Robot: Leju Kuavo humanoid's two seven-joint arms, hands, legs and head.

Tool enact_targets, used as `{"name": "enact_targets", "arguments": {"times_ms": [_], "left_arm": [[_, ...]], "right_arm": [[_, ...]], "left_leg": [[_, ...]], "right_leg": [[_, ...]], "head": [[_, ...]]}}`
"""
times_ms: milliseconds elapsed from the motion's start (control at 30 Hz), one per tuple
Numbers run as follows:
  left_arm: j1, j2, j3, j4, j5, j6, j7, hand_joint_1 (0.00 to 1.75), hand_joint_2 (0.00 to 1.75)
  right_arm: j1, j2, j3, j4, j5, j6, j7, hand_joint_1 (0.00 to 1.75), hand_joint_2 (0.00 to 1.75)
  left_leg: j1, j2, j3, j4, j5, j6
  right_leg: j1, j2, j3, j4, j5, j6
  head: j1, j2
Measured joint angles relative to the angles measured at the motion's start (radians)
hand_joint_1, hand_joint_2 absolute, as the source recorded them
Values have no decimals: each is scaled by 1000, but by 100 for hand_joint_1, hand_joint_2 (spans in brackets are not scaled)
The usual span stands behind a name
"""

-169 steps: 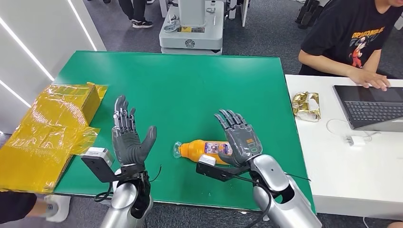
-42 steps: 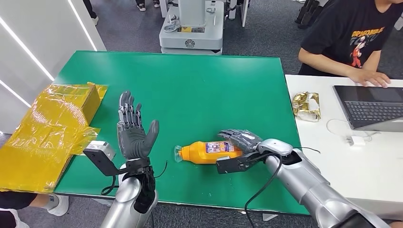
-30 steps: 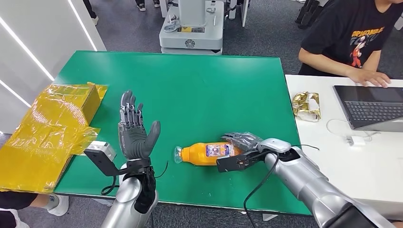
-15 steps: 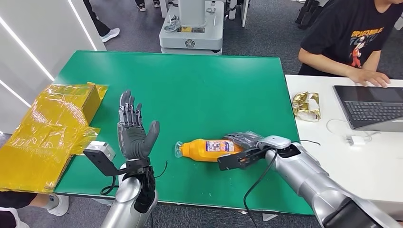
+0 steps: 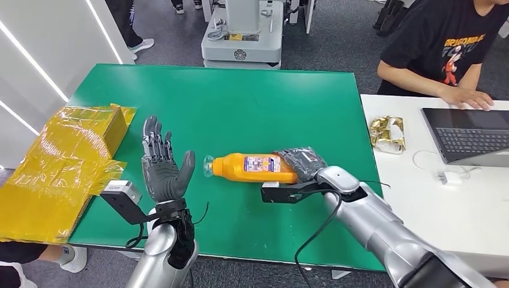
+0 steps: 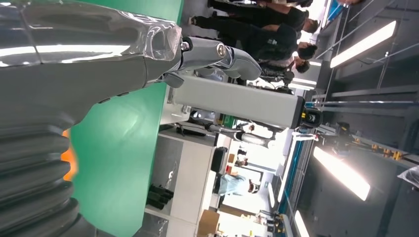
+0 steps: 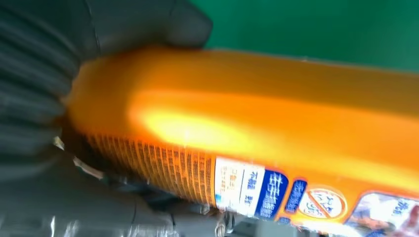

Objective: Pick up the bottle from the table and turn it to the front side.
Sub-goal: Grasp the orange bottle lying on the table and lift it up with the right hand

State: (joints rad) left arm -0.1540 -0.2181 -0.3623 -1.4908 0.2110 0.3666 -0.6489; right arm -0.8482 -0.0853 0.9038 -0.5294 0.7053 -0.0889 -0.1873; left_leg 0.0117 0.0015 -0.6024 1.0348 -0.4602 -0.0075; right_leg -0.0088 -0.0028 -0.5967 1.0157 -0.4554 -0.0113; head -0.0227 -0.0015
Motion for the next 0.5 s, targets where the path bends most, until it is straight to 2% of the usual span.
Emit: {"name": "enact_targets", "arguments": {"times_ms": [133, 367, 500], "left_arm": [[1, 0, 0, 0, -3, 13, 0, 0, 175], [2, 0, -1, 2, -6, 21, -1, 0, 175], [13, 0, -3, 4, -6, 27, -3, 0, 175]], "right_arm": [[71, 10, -71, -72, -38, -125, 12, 175, 175], [162, 30, -180, -158, -71, -215, -7, 175, 175], [229, 50, -245, -225, -53, -363, -19, 175, 175]], "left_leg": [[0, 0, 0, 0, 0, 0], [0, 0, -1, 0, 0, 0], [0, 0, -1, 0, 0, 0]], "right_leg": [[0, 0, 0, 0, 0, 0], [0, 0, 0, 0, 0, 0], [0, 0, -1, 0, 0, 0]], "head": [[0, 0], [0, 0], [0, 0]]}}
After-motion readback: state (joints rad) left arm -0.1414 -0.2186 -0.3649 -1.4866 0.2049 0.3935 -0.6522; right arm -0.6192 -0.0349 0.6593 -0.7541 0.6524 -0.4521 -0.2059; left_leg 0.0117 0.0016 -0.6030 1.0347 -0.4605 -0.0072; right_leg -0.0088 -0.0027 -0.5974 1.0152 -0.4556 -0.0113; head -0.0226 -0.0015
